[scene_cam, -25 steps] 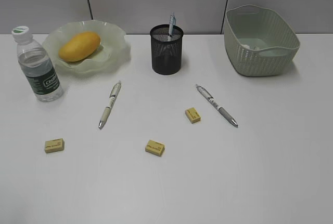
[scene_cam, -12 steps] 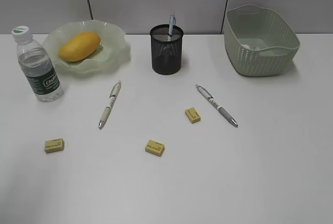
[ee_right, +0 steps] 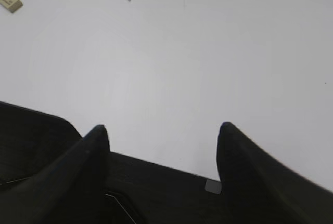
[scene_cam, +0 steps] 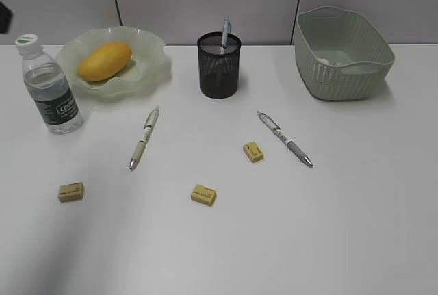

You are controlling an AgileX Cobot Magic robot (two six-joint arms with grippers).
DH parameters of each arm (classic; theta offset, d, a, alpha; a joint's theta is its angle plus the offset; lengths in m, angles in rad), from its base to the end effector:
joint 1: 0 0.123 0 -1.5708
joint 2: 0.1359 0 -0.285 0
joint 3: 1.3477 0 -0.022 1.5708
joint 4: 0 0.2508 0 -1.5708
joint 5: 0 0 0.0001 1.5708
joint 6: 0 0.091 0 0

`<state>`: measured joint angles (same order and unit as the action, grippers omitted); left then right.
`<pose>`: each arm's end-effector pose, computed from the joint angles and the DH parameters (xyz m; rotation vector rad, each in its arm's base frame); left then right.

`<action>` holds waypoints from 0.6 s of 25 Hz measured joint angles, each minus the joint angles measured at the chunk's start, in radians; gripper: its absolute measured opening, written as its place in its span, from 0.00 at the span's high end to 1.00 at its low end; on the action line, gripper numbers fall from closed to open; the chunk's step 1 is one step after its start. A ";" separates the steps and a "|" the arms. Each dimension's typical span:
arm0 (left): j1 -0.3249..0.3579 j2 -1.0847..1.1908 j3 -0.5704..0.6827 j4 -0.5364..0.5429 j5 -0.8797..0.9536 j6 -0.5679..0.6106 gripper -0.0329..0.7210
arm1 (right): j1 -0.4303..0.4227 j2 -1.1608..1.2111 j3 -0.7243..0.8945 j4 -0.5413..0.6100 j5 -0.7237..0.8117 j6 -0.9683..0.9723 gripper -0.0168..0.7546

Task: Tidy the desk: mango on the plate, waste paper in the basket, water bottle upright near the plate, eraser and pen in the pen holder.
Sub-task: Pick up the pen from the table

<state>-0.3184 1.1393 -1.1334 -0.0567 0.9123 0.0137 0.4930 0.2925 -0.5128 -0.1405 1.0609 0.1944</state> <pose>0.2138 -0.0748 0.3708 0.3779 2.3809 -0.2113 0.0398 0.0087 0.2767 -0.3627 2.2907 0.1719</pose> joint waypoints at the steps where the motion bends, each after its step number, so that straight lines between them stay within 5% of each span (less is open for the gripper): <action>1: -0.026 0.034 -0.009 0.001 0.000 -0.008 0.46 | 0.000 0.000 0.000 0.000 0.000 0.000 0.31; 8: -0.142 0.293 -0.061 -0.005 0.004 -0.067 0.46 | 0.000 0.000 0.000 0.000 0.000 0.001 0.31; 15: -0.155 0.501 -0.123 -0.001 -0.004 -0.074 0.46 | 0.000 0.000 0.000 0.000 0.000 0.001 0.31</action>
<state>-0.4734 1.6405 -1.2562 -0.0580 0.9082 -0.0605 0.4930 0.2925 -0.5128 -0.1405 1.0609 0.1956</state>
